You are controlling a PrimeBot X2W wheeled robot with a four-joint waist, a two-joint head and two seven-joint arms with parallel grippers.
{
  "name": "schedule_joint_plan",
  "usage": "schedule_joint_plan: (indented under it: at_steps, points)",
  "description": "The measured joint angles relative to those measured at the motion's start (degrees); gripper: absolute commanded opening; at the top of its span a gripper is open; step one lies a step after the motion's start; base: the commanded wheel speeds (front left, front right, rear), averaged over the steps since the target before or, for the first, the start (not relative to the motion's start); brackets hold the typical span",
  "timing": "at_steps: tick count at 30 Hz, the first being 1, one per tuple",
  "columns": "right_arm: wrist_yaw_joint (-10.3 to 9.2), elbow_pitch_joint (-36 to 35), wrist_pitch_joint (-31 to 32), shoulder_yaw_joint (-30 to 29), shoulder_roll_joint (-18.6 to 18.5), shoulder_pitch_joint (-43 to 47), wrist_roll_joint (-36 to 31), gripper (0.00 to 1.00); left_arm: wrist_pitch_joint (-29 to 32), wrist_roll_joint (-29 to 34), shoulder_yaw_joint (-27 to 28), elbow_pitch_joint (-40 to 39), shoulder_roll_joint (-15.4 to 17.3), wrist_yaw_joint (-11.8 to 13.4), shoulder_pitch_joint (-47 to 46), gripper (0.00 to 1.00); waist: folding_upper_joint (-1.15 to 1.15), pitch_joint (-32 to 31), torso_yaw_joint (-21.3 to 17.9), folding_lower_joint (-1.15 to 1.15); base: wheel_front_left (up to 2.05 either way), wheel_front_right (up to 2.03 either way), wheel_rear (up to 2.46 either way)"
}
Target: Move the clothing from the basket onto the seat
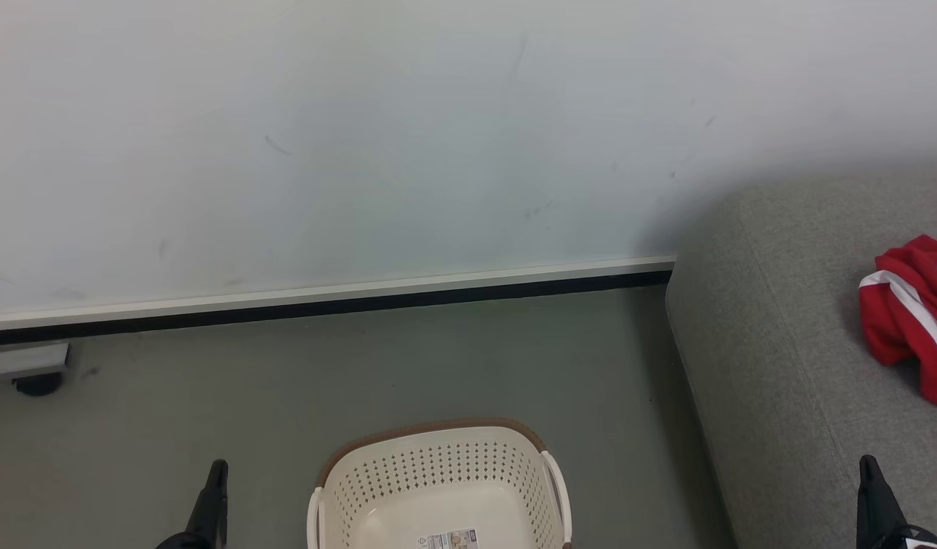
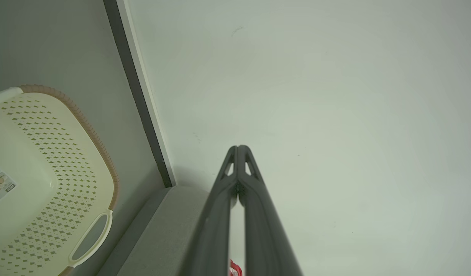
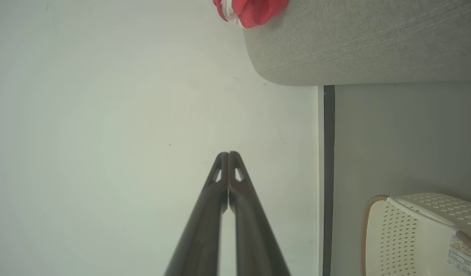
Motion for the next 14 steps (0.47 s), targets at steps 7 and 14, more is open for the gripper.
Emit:
schedule_joint_plan:
  at_steps: [7,14]
  points:
    - [0.00,0.00,0.02,-0.11,0.10,0.00,-0.02,0.00,0.00,0.00,0.00,0.00,0.00,0.00,0.00,0.00,0.00,0.00,0.00,0.00,0.00,0.00,0.00]
    - [0.00,0.01,0.09,-0.21,0.18,-0.01,-0.10,0.00,0.00,0.00,0.00,0.00,0.00,0.00,0.00,0.00,0.00,0.00,0.00,0.00,0.00,0.00,0.00]
